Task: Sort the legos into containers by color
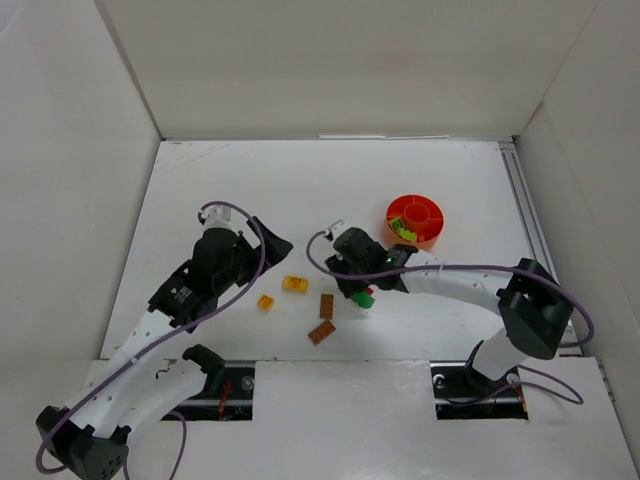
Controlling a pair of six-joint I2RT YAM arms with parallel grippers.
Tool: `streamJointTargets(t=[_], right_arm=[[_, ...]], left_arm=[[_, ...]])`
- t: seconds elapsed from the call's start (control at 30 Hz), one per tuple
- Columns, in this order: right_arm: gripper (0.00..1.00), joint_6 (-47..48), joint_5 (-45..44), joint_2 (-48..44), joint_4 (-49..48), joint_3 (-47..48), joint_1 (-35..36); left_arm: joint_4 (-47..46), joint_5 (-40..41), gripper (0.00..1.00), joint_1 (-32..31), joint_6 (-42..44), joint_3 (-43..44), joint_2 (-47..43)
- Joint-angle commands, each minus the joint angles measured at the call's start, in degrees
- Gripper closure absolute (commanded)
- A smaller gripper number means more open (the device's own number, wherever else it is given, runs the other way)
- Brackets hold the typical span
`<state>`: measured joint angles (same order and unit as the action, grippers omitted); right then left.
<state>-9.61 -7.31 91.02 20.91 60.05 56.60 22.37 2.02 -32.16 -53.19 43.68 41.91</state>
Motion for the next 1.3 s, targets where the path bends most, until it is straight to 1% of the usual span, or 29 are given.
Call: streamJointTargets(t=[0.0, 0.03, 0.07, 0.13, 0.17, 0.2, 0.27, 0.3, 0.37, 0.43, 0.47, 0.53, 0.57, 0.63, 0.67, 0.73, 0.77, 0.8, 0.83, 0.87, 0.9, 0.93, 0.97, 1.03, 1.07, 1.1, 1.13, 1.23, 1.27], right_arm=[[0.59, -14.99, -7.62, -2.96, 4.84, -3.01, -5.62], [0.59, -18.92, -8.59, -2.96, 6.41, -3.62, -5.62], [0.57, -20.26, -8.60, -2.96, 6.43, -4.41, -5.62], [0.57, -23.25, -9.39, -2.43, 6.43, -5.91, -5.62], [0.55, -24.13, -9.39, -1.91, 6.43, -6.61, -6.23], [0.55, -25.62, -9.39, -1.29, 6.43, -6.61, -6.24], [0.53, -25.64, -9.39, -0.68, 6.43, -6.61, -6.24], [0.51, -26.42, -9.39, -0.67, 6.43, -6.61, -6.24], [0.41, -26.43, -9.39, -0.06, 6.43, -6.09, -6.24], [0.37, -27.13, -9.39, -0.06, 7.92, -6.09, -6.24], [0.29, -27.13, -9.39, -0.75, 7.92, -6.09, -6.24], [0.25, -27.13, -9.39, -3.30, 7.92, -6.09, -6.24], [0.20, -26.52, -9.39, -4.35, 8.53, -6.09, -6.24], [0.18, -25.99, -10.00, -7.51, 10.02, -6.09, -6.24], [0.16, -25.99, -10.00, -8.75, 10.73, -6.09, -6.24], [0.16, -24.76, -10.00, -12.86, 12.22, -6.61, -8.34], [0.16, -23.98, -10.53, -14.37, 12.75, -6.61, -9.48], [0.16, -23.10, -10.53, -15.95, 12.76, -7.48, -10.88], [0.16, -22.05, -9.75, -17.62, 13.37, -8.62, -14.81], [0.16, -19.86, -9.22, -20.94, 14.07, -9.33, -17.20], [0.16, -18.53, -8.34, -22.71, 14.07, -10.12, -19.57], [0.16, -17.30, -8.33, -24.47, 14.60, -11.35, -24.29], [0.16, -15.37, -7.72, -27.97, 15.12, -11.88, -26.52], [0.15, -13.43, -7.02, -31.42, 15.74, -12.58, -30.04], [0.15, -12.64, -7.02, -32.91, 16.35, -12.59, -32.58], [0.15, -11.24, -7.02, -35.28, 16.36, -13.29, -33.65], [0.13, -11.22, -6.32, -36.08, 17.06, -13.29, -34.53], [0.13, -7.89, -5.17, -37.32, 17.06, -13.29, -37.34], [0.13, -7.10, -4.47, -37.32, 17.06, -13.29, -38.74]], left_arm=[[1.45, 0.45, 0.00, 1.22, 6.25, -2.11, 2.90], [0.93, 0.44, 0.00, 1.22, 6.26, -2.11, 3.96], [0.92, -0.08, 0.00, 1.22, 6.26, -2.11, 6.06], [0.22, 0.96, 0.00, -0.97, 6.26, -1.58, 7.74], [0.22, 1.49, 0.00, -1.76, 6.26, -1.06, 9.14], [-0.39, 1.49, 0.00, -2.37, 6.26, -1.05, 9.68], [-0.92, 1.49, 0.00, -3.08, 5.73, -0.53, 10.38], [-0.93, 1.49, 0.00, -3.08, 5.73, -0.53, 10.38], [-0.93, 1.49, 0.00, -3.08, 5.12, -0.53, 10.38], [-0.93, 1.49, 0.00, -3.69, 4.42, -0.53, 10.38], [-0.93, 1.49, 0.00, -3.70, 4.41, -1.22, 9.69], [-1.63, 1.49, 0.00, -4.49, 2.92, -1.23, 9.68], [-1.63, 1.49, 0.00, -5.27, 2.92, -1.93, 9.68], [-2.85, 1.49, 0.00, -7.20, 2.04, -1.93, 9.68], [-3.38, 2.10, 0.00, -9.56, 0.38, -1.93, 10.81], [-5.13, 3.24, 0.01, -12.99, -0.94, -1.93, 12.57], [-5.75, 5.43, 0.01, -15.19, -1.56, -1.32, 15.28], [-6.46, 6.58, 0.04, -20.00, -2.09, 0.25, 17.05], [-8.12, 7.46, 0.04, -22.48, -2.09, 1.22, 18.98], [-9.00, 8.25, 0.04, -24.94, -0.96, 2.28, 21.00], [-10.14, 8.96, 0.04, -29.32, 0.70, 4.37, 25.37], [-11.37, 9.92, 0.04, -31.27, 3.33, 5.26, 27.68], [-12.08, 10.71, 0.01, -32.51, 6.05, 6.32, 32.31], [-11.56, 12.30, 0.01, -34.79, 6.61, 9.74, 36.90], [-12.60, 12.83, 0.01, -35.77, 7.22, 10.37, 38.67], [-13.75, 13.35, 0.01, -36.73, 8.70, 10.37, 40.60], [-14.37, 12.66, 0.01, -36.74, 8.19, 11.24, 44.27], [-12.88, 12.66, 0.01, -36.74, 5.90, 16.69, 51.22], [-12.88, 14.14, 0.02, -38.40, 6.77, 18.27, 52.56]])
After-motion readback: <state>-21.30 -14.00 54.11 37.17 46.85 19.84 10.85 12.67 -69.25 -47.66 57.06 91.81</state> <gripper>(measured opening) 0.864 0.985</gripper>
